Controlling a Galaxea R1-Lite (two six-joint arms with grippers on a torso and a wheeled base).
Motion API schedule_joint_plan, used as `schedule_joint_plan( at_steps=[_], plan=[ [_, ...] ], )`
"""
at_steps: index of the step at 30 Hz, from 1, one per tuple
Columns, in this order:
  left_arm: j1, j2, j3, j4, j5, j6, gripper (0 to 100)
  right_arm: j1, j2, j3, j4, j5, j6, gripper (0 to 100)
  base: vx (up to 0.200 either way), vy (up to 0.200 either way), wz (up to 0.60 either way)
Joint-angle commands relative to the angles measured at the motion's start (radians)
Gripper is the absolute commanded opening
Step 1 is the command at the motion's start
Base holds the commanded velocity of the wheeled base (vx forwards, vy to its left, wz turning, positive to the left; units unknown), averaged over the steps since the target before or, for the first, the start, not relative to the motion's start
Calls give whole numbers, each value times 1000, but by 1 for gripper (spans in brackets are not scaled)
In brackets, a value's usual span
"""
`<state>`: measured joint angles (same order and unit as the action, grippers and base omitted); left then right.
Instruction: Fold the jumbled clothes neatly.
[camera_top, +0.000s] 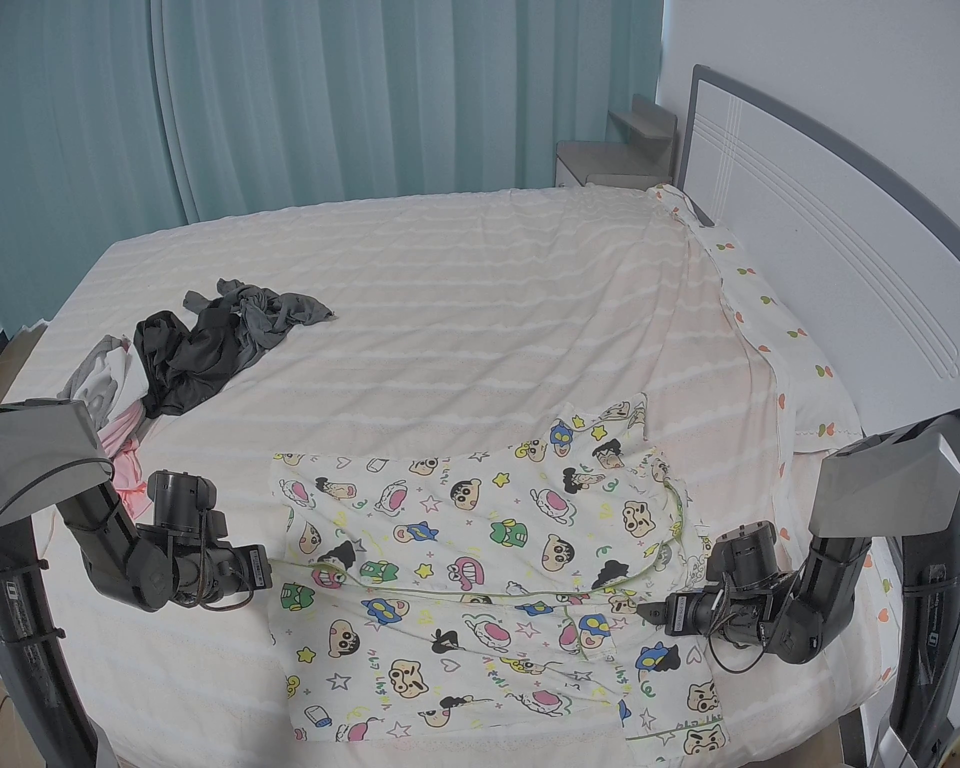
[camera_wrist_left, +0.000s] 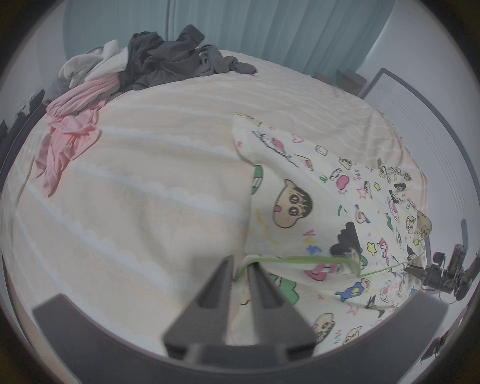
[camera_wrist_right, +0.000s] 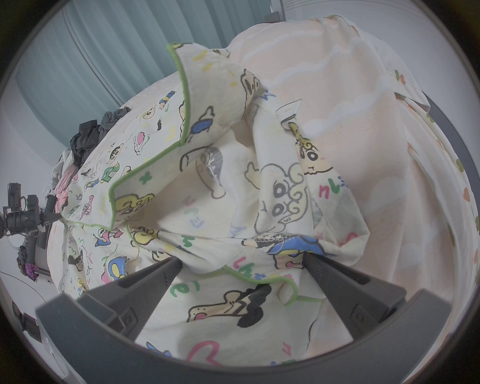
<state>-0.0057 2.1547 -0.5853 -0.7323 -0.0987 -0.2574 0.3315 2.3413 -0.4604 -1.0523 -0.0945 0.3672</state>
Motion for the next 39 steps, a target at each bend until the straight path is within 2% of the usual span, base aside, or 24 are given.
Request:
schedule_joint_plan(
  at_steps=[1,7,11,13,16,18,21,27,29,30,35,39],
  plan=[
    [0,5,2,1,-4,-14,100,1,-19,5,-3,5,7,100,0,0,0],
    [20,-10,41,-6,-30,-40,100,15,-123,72,-3,38,75,100,0,0,0],
    [46,-72,93,-6,-110,-49,100,14,-198,115,-8,42,94,100,0,0,0],
    [53,-148,137,-6,-179,-109,100,14,-261,149,-9,73,128,100,0,0,0],
    [53,-208,177,-7,-214,-163,100,14,-307,172,-9,102,174,100,0,0,0],
    [53,-297,246,-7,-274,-187,100,15,-378,200,-9,131,257,100,0,0,0],
    [50,-378,317,-9,-326,-190,100,17,-438,229,-9,140,314,100,0,0,0],
    [-11,-549,420,-7,-331,-310,100,17,-540,333,-63,165,357,100,-100,0,0],
    [-42,-604,452,-6,-331,-356,100,14,-556,370,-103,187,357,100,-200,0,0],
    [-82,-630,472,-4,-325,-387,100,14,-554,399,-141,205,357,100,-200,0,0],
    [-146,-638,498,-2,-299,-480,100,15,-547,442,-201,210,346,100,-200,0,0],
    [-151,-585,513,-2,-289,-529,100,15,-547,447,-206,208,345,100,-200,0,0]
  ],
)
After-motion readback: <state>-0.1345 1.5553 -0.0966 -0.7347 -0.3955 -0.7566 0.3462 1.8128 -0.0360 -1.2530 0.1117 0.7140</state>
